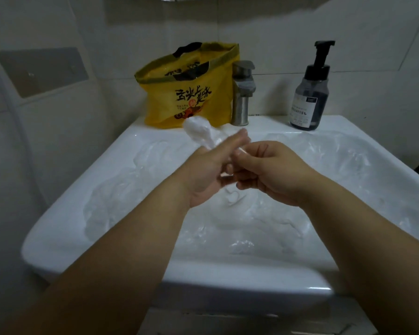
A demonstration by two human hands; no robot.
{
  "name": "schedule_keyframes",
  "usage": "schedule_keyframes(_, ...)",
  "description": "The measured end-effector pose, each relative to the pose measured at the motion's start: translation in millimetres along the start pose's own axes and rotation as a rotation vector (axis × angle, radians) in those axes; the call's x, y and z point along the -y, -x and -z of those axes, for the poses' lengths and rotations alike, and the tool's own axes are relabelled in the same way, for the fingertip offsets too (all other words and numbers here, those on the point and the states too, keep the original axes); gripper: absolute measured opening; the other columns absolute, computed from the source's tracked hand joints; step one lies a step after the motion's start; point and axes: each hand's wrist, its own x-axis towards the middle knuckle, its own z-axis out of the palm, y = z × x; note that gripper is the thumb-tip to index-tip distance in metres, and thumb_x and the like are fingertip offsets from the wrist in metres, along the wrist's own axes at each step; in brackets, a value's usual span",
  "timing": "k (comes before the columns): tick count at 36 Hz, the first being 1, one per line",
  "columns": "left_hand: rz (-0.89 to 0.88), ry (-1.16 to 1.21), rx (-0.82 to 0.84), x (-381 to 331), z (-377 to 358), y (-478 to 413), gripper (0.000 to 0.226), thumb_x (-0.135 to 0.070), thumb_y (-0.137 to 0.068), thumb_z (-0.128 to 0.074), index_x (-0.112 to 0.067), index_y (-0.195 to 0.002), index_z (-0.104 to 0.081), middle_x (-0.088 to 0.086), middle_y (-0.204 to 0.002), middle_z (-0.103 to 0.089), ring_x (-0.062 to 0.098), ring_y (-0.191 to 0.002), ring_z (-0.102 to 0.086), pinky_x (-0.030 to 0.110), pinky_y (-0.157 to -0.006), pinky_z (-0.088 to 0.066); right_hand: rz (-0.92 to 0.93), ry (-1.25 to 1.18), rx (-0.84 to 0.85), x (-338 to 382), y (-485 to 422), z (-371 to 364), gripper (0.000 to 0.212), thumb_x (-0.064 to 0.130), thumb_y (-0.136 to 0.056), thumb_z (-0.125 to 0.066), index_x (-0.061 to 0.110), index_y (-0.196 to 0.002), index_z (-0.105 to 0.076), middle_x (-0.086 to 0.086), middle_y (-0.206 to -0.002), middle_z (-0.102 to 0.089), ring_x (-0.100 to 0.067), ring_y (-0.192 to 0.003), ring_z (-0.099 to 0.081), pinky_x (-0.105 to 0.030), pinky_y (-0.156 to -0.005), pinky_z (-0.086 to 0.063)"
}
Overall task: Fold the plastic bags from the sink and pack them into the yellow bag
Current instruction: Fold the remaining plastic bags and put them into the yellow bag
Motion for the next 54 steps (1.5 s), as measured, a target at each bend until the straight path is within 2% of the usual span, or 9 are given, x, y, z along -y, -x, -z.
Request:
schedule_keyframes(2, 0.061, -0.064, 0.008, 2.4, -5.6, 1.8, 0.030, -0.040, -0.095, -0.051, -0.013, -0.097, -0.063, 0.000, -0.075, -0.070, 0.008, -0.070, -0.066, 0.023, -0.067, -0.051, 0.000, 0.050, -0.001, -2.1, 0.1, -3.8, 0.029, 0.011, -0.098, -0.047, -0.015, -0.099, -0.059, -0.032, -0.089, -0.060, -0.032, -0.077, -0.055, -0.022, -0.057, -0.049)
schedule_keyframes(5, 0.063, -0.022, -0.077, 0.8, -3.9, -0.4, 0.037, -0.037, -0.102, -0.040, -0.016, -0.086, -0.066, -0.002, -0.052, -0.057, 0.005, -0.047, -0.051, 0.020, -0.056, -0.046, -0.002, 0.109, 0.021, -2.3, -1.0, -3.6, 0.029, 0.013, -0.097, -0.050, -0.012, -0.092, -0.064, -0.013, -0.084, -0.067, -0.026, -0.074, -0.058, -0.021, -0.056, -0.049)
schedule_keyframes(10, -0.024, 0.151, -0.180, -8.4, 4.5, -4.9, 0.040, -0.033, -0.103, -0.041, -0.011, -0.082, -0.067, -0.007, -0.057, -0.065, 0.006, -0.053, -0.061, 0.020, -0.046, -0.046, -0.041, 0.110, 0.033, 1.5, -3.2, 2.5, 0.023, 0.013, -0.096, -0.052, -0.005, -0.096, -0.066, -0.008, -0.069, -0.063, -0.011, -0.057, -0.056, -0.018, -0.054, -0.050)
schedule_keyframes(17, -0.102, -0.143, -0.462, -1.9, 18.4, -7.4, 0.020, -0.033, -0.087, -0.070, -0.015, -0.081, -0.066, -0.005, -0.068, -0.063, 0.007, -0.062, -0.057, 0.019, -0.052, -0.045, -0.065, 0.144, 0.011, -0.9, -3.9, 8.3, 0.019, 0.013, -0.095, -0.054, 0.000, -0.089, -0.066, -0.005, -0.067, -0.065, -0.011, -0.056, -0.056, -0.019, -0.053, -0.050)
schedule_keyframes(30, -0.039, -0.291, -0.232, -47.1, 41.7, 5.5, 0.007, -0.011, -0.092, -0.061, -0.012, -0.087, -0.067, 0.001, -0.067, -0.064, 0.001, -0.054, -0.062, 0.012, -0.056, -0.051, -0.082, 0.298, -0.018, 45.2, -12.2, 32.5, 0.016, 0.018, -0.090, -0.061, 0.004, -0.091, -0.068, -0.004, -0.072, -0.068, -0.011, -0.062, -0.061, -0.019, -0.056, -0.053)
schedule_keyframes(37, -0.163, -0.413, -0.365, -75.6, 54.5, -6.3, 0.015, -0.006, -0.090, -0.064, -0.016, -0.079, -0.066, 0.002, -0.069, -0.065, 0.001, -0.054, -0.063, 0.013, -0.056, -0.052, 0.003, 0.309, -0.042, 67.7, -37.3, 20.6, 0.014, 0.019, -0.091, -0.061, 0.006, -0.089, -0.068, -0.006, -0.076, -0.066, -0.015, -0.067, -0.059, -0.020, -0.057, -0.054)
schedule_keyframes(44, -0.344, -0.267, -0.682, -100.5, 85.3, -24.0, 0.013, -0.010, -0.089, -0.069, -0.016, -0.078, -0.068, -0.004, -0.060, -0.064, -0.001, -0.052, -0.059, 0.011, -0.054, -0.049, 0.105, 0.242, -0.139, 78.3, -73.5, 16.1, 0.042, 0.033, -0.092, -0.060, 0.010, -0.127, -0.055, -0.004, -0.095, -0.062, -0.019, -0.080, -0.059, -0.032, -0.072, -0.053)
schedule_keyframes(50, -0.419, -0.467, -0.815, -127.3, 109.2, -60.7, 0.011, -0.017, -0.093, -0.064, -0.025, -0.095, -0.071, -0.005, -0.080, -0.068, 0.009, -0.078, -0.066, 0.026, -0.086, -0.055, 0.189, 0.288, -0.217, 87.9, -109.6, 10.3, 0.013, 0.030, -0.095, -0.057, 0.018, -0.097, -0.063, -0.003, -0.087, -0.061, -0.017, -0.073, -0.056, -0.033, -0.074, -0.054)
schedule_keyframes(54, -0.373, -0.614, -0.789, -136.9, 113.2, -90.4, 0.023, -0.014, -0.095, -0.059, -0.015, -0.115, -0.070, 0.001, -0.102, -0.071, 0.018, -0.100, -0.067, 0.035, -0.097, -0.052, 0.207, 0.288, -0.213, 88.4, -127.4, 9.4, 0.010, 0.028, -0.095, -0.057, 0.020, -0.092, -0.063, -0.001, -0.084, -0.061, -0.015, -0.074, -0.056, -0.030, -0.070, -0.053)
